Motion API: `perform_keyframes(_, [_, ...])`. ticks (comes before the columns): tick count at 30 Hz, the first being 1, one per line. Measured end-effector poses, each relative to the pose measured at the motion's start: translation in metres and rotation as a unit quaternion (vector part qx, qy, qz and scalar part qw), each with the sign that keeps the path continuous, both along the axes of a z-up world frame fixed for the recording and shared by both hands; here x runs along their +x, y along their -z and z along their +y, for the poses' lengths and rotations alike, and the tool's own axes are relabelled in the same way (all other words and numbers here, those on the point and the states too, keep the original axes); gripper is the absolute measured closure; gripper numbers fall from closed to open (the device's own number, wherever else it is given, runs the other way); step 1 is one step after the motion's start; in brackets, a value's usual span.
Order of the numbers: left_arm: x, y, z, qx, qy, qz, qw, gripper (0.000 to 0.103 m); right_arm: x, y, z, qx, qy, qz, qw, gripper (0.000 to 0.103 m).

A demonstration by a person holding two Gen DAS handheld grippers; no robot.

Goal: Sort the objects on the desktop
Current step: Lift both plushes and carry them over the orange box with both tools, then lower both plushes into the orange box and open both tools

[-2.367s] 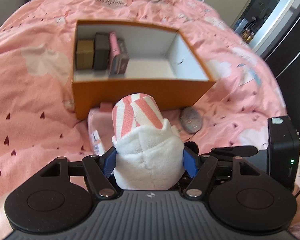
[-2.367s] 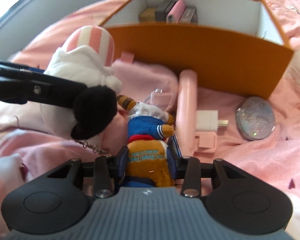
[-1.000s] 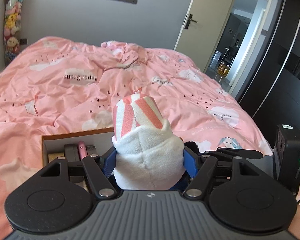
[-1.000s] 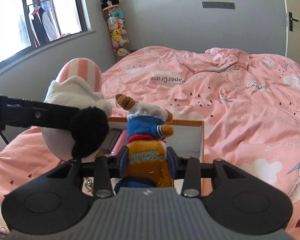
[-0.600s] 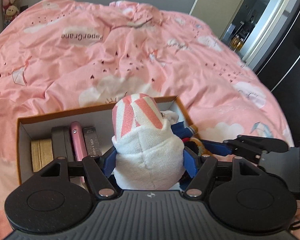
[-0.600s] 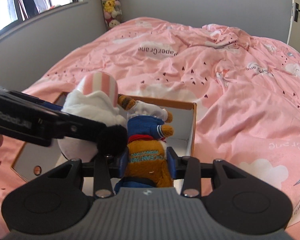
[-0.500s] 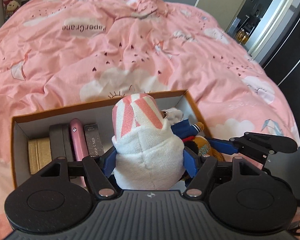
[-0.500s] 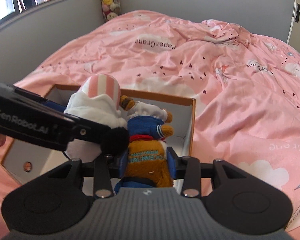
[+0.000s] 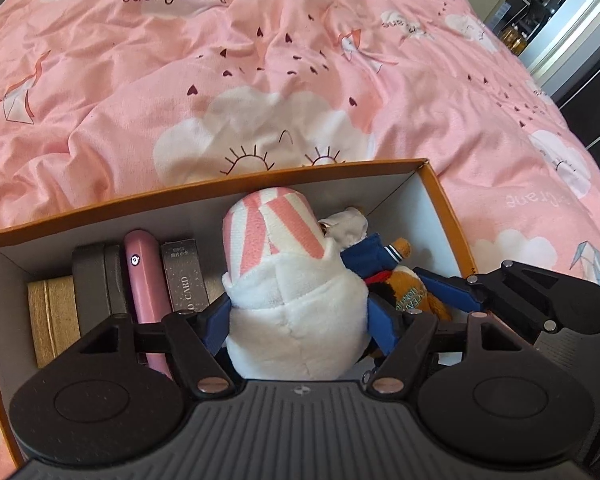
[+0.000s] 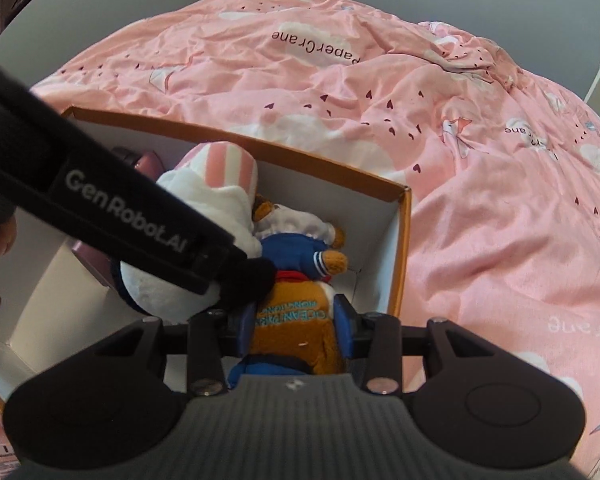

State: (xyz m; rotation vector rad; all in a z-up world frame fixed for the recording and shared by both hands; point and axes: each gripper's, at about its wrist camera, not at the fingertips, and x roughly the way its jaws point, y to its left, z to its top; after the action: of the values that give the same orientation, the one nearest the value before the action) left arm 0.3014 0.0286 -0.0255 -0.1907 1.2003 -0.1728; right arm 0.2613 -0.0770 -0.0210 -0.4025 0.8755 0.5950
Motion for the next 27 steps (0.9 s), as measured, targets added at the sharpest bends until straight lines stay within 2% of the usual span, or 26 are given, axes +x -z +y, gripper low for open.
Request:
perform_keyframes(6, [0.007, 0.006, -0.001, 0.006, -0.007, 0.017, 0.9998, 0.018, 0.001, 0.008, 0.012, -0.037, -0.016, -0.016, 0.999, 0.055])
perform_keyframes(10, [0.005, 0.006, -0.003, 0.011, -0.003, 0.014, 0.9998, 0.017, -0.003, 0.013, 0.017, -0.065, -0.039, -0.029, 0.997, 0.054])
perform_keyframes(16, [-0.001, 0.002, 0.000, 0.007, -0.002, 0.007, 0.9999, 0.016, -0.003, 0.007, 0.013, -0.060, -0.045, -0.021, 0.997, 0.051])
perform_keyframes(20, [-0.006, -0.005, 0.002, 0.005, 0.009, -0.004, 0.9999, 0.015, -0.007, 0.001, 0.010, -0.063, -0.056, -0.023, 0.996, 0.043])
perform_keyframes(27, [-0.014, -0.020, 0.006, 0.013, 0.014, -0.027, 0.9994, 0.016, -0.015, -0.012, 0.003, -0.050, -0.068, -0.011, 0.996, 0.041])
